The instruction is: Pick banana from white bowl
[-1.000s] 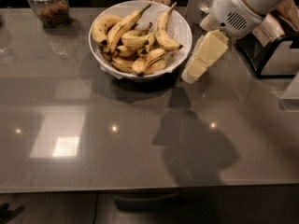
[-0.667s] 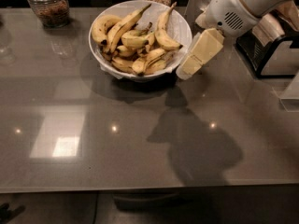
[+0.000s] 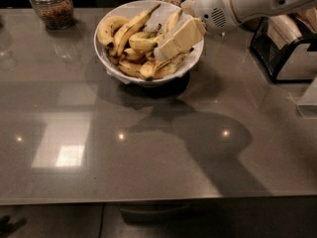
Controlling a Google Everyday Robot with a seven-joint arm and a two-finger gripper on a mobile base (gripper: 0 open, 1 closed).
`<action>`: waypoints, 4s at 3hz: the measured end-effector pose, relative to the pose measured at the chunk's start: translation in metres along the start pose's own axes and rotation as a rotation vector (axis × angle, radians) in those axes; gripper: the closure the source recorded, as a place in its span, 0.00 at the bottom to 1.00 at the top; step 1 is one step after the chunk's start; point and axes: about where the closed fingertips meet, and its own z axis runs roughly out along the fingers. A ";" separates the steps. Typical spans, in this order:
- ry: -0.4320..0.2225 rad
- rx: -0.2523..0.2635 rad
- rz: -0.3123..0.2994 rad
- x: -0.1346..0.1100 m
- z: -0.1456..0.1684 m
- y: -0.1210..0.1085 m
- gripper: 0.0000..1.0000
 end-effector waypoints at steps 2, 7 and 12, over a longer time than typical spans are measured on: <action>-0.106 -0.031 0.054 -0.035 0.045 -0.020 0.19; 0.093 -0.062 0.217 0.016 0.103 -0.033 0.38; 0.128 -0.051 0.236 0.022 0.098 -0.029 1.00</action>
Offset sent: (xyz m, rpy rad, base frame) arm 0.0604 0.0628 0.0047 0.1427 0.0433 -0.0012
